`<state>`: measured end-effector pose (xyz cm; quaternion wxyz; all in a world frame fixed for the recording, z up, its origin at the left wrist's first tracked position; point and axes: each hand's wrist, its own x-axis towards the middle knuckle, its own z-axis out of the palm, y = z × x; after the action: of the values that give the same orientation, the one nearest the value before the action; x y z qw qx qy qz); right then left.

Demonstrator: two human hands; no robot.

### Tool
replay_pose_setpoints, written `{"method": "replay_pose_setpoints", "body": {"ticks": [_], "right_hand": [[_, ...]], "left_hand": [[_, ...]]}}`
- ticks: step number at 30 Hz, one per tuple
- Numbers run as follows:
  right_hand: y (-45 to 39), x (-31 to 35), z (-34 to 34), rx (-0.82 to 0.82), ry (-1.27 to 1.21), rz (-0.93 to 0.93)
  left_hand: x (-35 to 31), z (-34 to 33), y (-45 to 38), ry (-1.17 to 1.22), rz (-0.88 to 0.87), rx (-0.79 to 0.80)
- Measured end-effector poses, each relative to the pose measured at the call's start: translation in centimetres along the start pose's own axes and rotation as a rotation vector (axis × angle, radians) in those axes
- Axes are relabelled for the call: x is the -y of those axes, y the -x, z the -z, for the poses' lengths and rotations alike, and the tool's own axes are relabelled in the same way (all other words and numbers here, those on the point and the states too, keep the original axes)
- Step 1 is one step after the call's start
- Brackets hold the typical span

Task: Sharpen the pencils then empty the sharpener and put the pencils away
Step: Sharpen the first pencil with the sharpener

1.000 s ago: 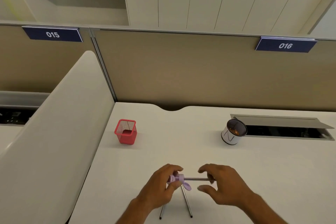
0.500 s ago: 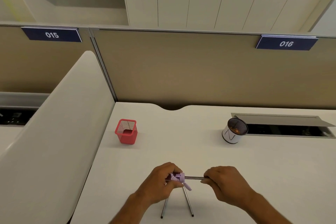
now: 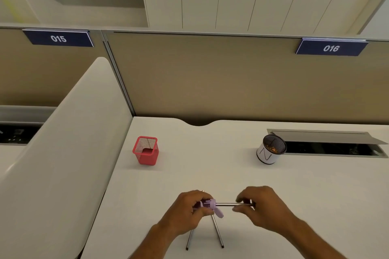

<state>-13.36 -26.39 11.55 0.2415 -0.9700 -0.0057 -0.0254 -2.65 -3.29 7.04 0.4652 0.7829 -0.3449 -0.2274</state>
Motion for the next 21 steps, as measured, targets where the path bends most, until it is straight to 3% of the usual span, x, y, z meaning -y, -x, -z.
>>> {"method": "replay_pose_setpoints", "body": {"ticks": [2, 5, 8, 11, 13, 15, 19, 21], "right_hand": [[0.1, -0.1, -0.5, -0.152, 0.259, 0.219], [0.2, 0.0, -1.3, -0.259, 0.473, 0.368], [0.1, 0.2, -1.1, -0.21, 0.487, 0.315], [-0.5, 0.9, -0.2, -0.03, 0.489, 0.165], [-1.1, 0.9, 0.4, 0.152, 0.302, 0.017], [-1.7, 1.1, 1.0, 0.219, 0.139, -0.061], [-1.6, 1.6, 2.0, 0.141, 0.06, -0.028], [-1.3, 1.4, 1.6, -0.041, 0.211, 0.156]], "left_hand": [[-0.1, 0.3, 0.0, 0.02, 0.019, -0.006], [-0.3, 0.8, -0.2, 0.033, 0.032, 0.003], [-0.7, 1.1, -0.5, 0.018, 0.003, 0.01], [-0.9, 1.3, -0.7, -0.025, -0.051, -0.018], [-1.0, 1.4, -0.9, -0.055, -0.079, -0.009], [-1.1, 1.5, -0.9, -0.068, -0.084, 0.003], [-1.2, 1.6, -1.0, -0.029, -0.063, 0.0], [-1.1, 1.8, -1.0, -0.008, -0.036, 0.0]]}}
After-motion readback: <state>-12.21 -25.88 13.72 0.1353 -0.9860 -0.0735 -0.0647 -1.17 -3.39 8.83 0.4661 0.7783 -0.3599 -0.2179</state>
